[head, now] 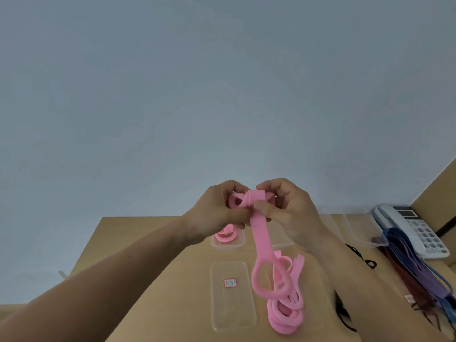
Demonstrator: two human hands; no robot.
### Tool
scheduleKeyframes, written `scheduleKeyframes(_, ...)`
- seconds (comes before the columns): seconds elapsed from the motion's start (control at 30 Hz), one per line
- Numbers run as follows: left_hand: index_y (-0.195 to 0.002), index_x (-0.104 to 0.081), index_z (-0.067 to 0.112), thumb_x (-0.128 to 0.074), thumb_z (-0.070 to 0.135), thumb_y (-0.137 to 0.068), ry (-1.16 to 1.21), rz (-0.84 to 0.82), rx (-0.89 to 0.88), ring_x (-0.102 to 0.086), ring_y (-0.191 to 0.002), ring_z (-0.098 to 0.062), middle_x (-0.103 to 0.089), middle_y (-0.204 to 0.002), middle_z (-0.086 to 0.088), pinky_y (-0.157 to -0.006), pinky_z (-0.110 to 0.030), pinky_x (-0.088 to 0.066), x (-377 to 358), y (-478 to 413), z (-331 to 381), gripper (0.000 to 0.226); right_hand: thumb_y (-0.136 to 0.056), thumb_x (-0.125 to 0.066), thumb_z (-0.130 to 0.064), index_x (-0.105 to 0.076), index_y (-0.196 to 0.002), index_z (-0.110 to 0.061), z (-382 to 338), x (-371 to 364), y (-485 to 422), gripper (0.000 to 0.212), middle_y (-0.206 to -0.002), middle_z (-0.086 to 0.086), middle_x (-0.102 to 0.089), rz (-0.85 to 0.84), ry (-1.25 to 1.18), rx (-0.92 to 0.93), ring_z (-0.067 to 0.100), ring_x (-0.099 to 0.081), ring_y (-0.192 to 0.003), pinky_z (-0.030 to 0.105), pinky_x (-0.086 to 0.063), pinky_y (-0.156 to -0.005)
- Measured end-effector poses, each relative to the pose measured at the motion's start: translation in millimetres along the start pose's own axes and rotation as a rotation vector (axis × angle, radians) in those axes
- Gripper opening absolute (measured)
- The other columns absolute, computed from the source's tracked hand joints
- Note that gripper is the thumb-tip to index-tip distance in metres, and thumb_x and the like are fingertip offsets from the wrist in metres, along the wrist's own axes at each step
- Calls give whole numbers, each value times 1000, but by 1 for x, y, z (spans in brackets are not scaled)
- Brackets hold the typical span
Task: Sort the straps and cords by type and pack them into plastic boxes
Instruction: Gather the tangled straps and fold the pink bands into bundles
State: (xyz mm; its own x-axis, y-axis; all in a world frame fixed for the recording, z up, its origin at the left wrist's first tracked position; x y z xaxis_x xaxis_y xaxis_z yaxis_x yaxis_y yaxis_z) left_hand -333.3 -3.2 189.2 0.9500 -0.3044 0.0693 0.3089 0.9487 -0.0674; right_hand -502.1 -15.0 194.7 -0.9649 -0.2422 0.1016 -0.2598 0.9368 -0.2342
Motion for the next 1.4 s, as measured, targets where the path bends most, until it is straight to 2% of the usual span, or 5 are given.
scheduleKeyframes(0.37,-100,-66,5,-78,19,-77,130,17,22,-64,-73,-32,-69,-84,-22,-66,-34,-54,3,-3,-2,30,-79,-70,13,-61,-106,-15,4,-2,3,40,-81,-6,-69,-65,-69,-9,14,-67,-78,26,-56,-73)
scheduleKeyframes(0.5,-94,-68,13,-78,14,-74,62,52,-51,-65,-77,-33,-66,-90,-31,-72,-39,-55,5,-5,-1,22,-79,-77,-20,-64,-104,-11,7,1,1,30,-86,7,-67,-55,-187,-132,24,-65,-74,30,-53,-63)
scheduleKeyframes(0.63,-95,-67,13,-76,5,-79,-29,1,-112,-71,-82,-19,-73,-87,-5,-75,-29,-55,2,-4,-3,21,-70,-75,-45,-67,-90,-4,11,-2,-1,47,-74,9,-70,-84,-93,-245,25,-65,-66,32,-53,-57)
scheduleKeyframes(0.97,-100,-61,5,-76,10,-75,-75,-48,40,-72,-76,-30,-74,-85,-15,-72,-46,-59,4,0,-7,29,-80,-78,-6,-69,-95,-12,10,-1,1,18,-79,4,-69,-18,6,-81,23,-60,-60,29,-53,-58)
scheduleKeyframes(1.4,-104,-64,6,-73,10,-86,70,24,47,-68,-76,-32,-69,-92,-18,-73,-38,-58,4,0,-6,21,-75,-80,-18,-67,-99,-19,16,-1,4,27,-99,10,-69,-88,-68,-99,25,-70,-73,31,-55,-60)
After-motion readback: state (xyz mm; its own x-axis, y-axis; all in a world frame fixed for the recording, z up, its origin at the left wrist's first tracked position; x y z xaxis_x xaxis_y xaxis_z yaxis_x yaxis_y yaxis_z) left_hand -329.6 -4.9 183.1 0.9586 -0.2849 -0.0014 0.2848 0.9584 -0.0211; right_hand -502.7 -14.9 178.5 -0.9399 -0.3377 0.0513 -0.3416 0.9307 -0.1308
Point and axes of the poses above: each hand's wrist, its own y-axis away from the middle knuckle, its own x-axis out of the back of the hand, z = x × y, the point moved 4 cm from there along -y, towards the middle knuckle
